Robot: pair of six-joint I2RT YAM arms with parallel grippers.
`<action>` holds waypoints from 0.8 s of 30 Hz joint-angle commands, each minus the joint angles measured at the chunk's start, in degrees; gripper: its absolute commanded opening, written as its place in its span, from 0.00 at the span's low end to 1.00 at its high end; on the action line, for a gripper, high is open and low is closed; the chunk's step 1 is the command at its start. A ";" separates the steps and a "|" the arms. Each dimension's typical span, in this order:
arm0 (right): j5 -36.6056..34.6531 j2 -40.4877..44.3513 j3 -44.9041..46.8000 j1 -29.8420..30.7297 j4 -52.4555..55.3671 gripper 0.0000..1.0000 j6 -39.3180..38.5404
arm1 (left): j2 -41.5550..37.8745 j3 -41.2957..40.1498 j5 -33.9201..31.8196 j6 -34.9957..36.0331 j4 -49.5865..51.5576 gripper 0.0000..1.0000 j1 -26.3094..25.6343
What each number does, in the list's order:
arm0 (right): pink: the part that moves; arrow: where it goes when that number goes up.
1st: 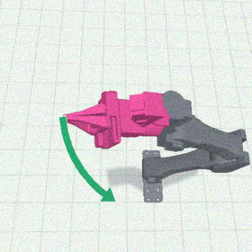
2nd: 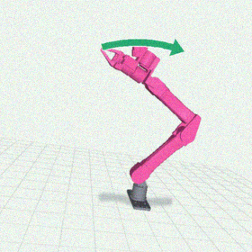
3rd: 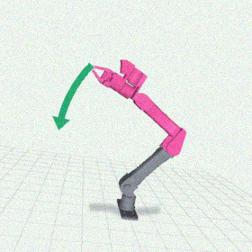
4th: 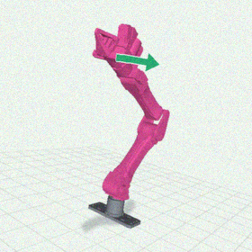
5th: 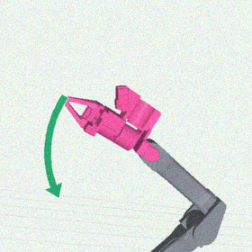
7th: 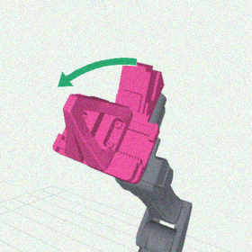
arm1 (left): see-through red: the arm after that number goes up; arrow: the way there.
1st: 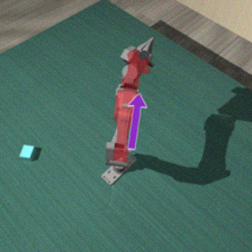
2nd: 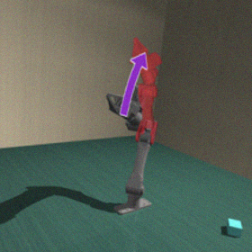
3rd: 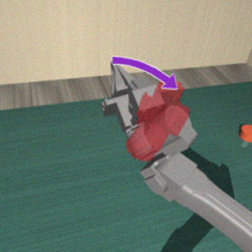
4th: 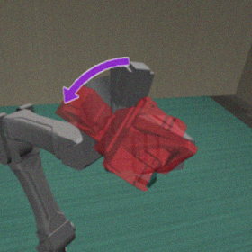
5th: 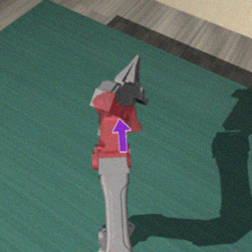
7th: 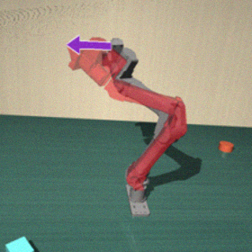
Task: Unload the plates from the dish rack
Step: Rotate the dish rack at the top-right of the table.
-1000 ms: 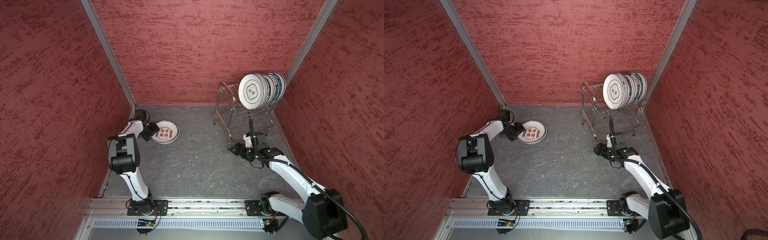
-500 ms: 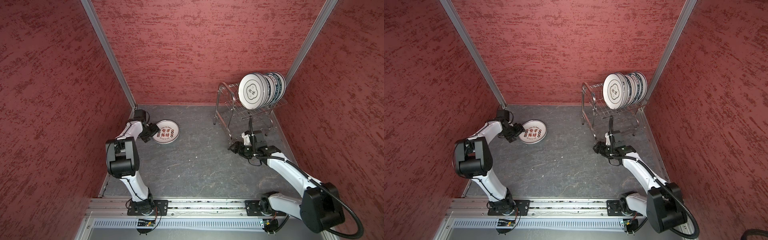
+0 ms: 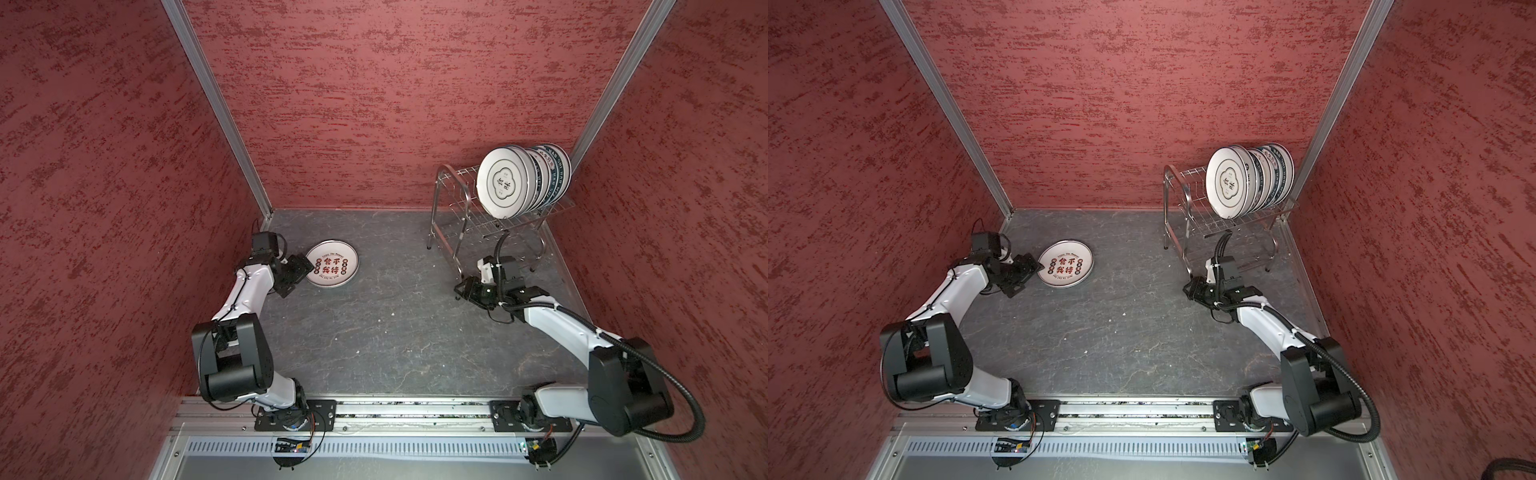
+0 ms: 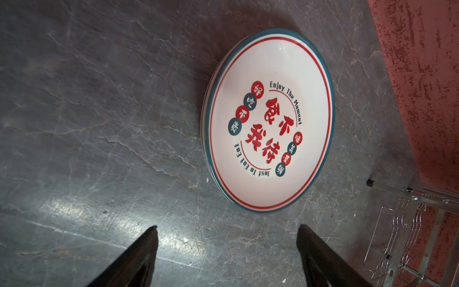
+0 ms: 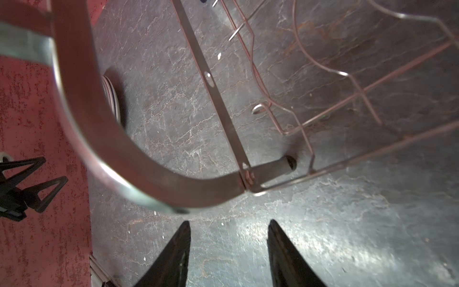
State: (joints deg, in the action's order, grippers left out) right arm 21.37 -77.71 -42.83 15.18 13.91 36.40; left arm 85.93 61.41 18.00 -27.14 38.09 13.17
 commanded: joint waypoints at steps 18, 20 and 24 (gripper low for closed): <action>0.31 -12.23 -12.56 0.28 -7.35 0.46 0.07 | -1.29 -1.36 4.68 0.86 -3.58 0.91 -0.23; 0.23 -13.36 -13.79 0.29 -7.08 0.46 -0.02 | -1.44 -1.37 4.69 0.94 -3.72 0.91 -0.38; 0.31 -15.26 -14.94 0.25 -7.86 0.46 -0.08 | -1.67 -1.38 4.59 0.94 -3.63 0.93 -0.42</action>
State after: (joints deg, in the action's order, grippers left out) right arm 22.41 -92.05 -55.20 15.51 9.89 37.06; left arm 85.89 60.69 22.06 -27.14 35.62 13.06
